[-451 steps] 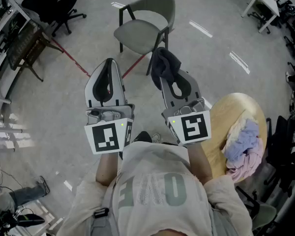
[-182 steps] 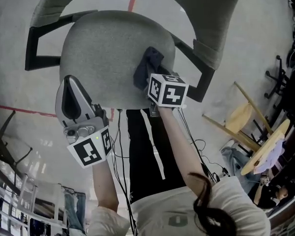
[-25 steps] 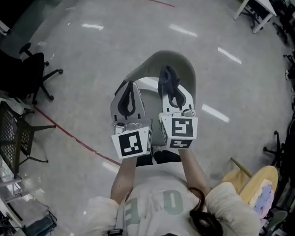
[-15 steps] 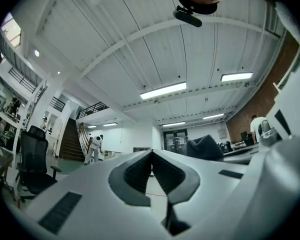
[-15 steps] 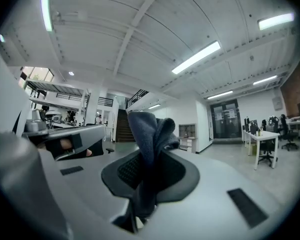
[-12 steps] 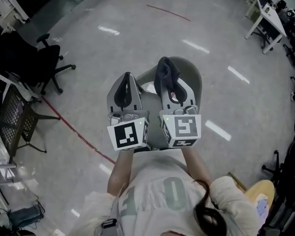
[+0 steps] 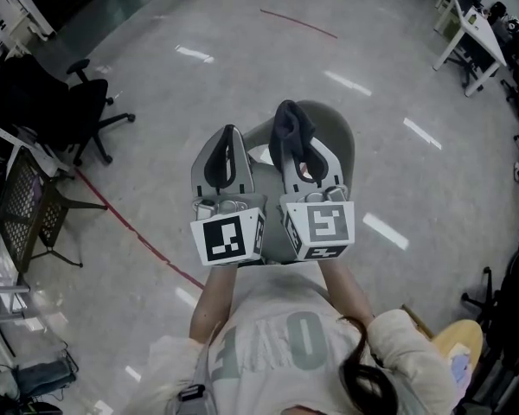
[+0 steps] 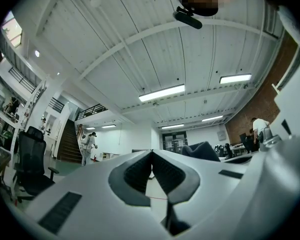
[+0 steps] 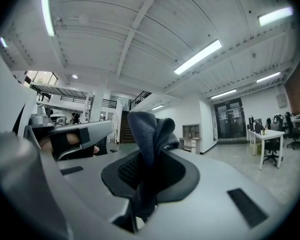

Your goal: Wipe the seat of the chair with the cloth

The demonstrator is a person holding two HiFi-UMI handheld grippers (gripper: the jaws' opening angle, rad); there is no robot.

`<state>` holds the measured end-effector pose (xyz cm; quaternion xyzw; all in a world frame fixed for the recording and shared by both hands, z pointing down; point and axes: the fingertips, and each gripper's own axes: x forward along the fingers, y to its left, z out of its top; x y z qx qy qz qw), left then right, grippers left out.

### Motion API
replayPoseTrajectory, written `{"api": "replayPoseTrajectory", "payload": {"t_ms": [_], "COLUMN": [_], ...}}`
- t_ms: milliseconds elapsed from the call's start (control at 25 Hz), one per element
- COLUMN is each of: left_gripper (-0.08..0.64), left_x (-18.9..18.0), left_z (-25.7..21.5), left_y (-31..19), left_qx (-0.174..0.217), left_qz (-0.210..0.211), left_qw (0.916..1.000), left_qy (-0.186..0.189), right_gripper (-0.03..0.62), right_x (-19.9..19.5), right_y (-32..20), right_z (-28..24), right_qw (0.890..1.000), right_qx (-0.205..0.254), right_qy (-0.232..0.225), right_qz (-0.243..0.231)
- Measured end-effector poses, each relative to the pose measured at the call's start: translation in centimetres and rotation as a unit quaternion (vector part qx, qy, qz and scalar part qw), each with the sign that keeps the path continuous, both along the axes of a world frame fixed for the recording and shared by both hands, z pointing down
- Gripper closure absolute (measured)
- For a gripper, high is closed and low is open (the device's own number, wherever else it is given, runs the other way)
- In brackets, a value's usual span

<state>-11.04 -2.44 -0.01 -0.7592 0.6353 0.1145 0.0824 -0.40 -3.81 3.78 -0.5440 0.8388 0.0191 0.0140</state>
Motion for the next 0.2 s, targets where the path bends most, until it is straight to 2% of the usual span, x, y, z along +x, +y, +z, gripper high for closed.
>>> {"api": "replayPoseTrajectory", "payload": {"t_ms": [200], "left_gripper": [0.545], "left_x": [-0.01], "left_z": [-0.06], "left_y": [0.07], "left_qx": [0.000], "left_qz": [0.001], "left_qw": [1.0000], "left_qy": [0.005], "right_gripper": [0.535], "right_x": [-0.19], "right_y": [-0.04], "right_z": [-0.32], "right_qw": [1.000], "right_qx": [0.003], "right_qy": [-0.009], "right_qz": [-0.009]}}
